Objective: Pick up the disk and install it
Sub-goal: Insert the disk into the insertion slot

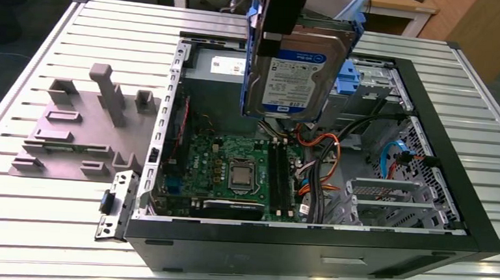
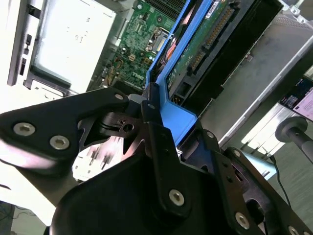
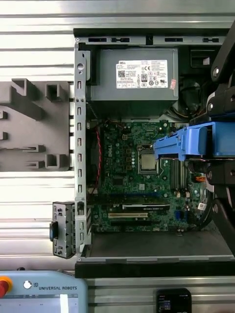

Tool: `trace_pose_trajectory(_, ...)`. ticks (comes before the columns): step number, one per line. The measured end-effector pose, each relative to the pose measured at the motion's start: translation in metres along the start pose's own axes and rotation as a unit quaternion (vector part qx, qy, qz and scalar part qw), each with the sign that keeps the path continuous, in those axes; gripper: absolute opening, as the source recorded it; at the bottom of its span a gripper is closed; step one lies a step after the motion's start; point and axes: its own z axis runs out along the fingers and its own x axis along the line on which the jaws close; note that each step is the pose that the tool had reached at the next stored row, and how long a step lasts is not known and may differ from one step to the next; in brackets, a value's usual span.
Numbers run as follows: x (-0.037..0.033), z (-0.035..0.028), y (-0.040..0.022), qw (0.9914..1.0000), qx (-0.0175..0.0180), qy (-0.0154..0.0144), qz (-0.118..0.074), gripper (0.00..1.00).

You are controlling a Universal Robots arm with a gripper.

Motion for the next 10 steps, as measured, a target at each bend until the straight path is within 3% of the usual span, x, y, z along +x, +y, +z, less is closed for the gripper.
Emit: trace_pose_trajectory(10, 0.0239, 0.0000, -0.0008, 1.00000, 0.0000, 0.0003, 0.000, 0.36)
